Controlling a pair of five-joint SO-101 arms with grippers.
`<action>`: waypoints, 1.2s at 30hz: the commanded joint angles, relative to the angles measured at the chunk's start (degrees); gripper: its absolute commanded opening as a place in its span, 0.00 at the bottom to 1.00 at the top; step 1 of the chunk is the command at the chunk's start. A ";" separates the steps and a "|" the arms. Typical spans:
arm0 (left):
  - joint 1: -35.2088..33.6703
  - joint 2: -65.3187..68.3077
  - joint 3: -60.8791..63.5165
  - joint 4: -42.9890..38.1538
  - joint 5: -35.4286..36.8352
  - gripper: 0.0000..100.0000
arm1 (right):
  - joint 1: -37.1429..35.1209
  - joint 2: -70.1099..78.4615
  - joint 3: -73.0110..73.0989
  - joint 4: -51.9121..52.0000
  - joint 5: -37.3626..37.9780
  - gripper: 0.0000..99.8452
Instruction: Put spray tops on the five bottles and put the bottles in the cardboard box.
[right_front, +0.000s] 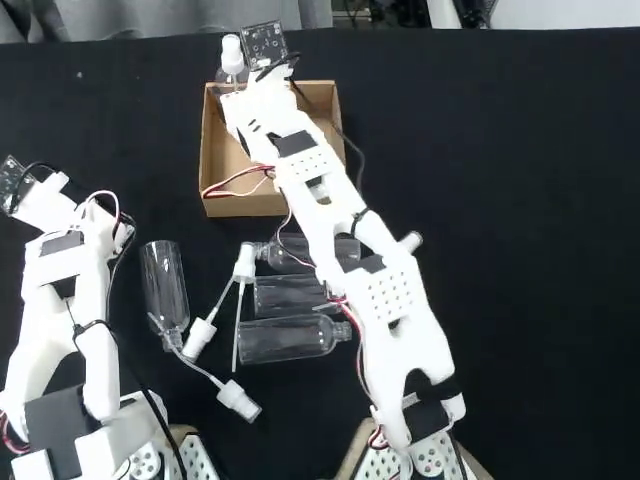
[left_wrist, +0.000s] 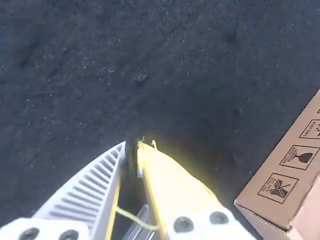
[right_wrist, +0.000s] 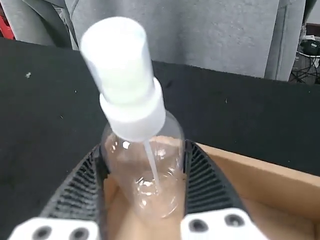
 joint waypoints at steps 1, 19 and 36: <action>-0.57 -3.43 -0.84 -0.97 -0.09 0.03 | -1.41 0.57 -6.11 -1.49 -0.62 0.01; -0.57 -3.34 -0.92 -1.05 -0.44 0.03 | -2.64 4.09 -8.40 -1.41 -0.26 0.01; -0.57 -3.25 -1.10 -1.05 -0.53 0.03 | -2.64 4.09 -8.66 4.57 -0.44 0.28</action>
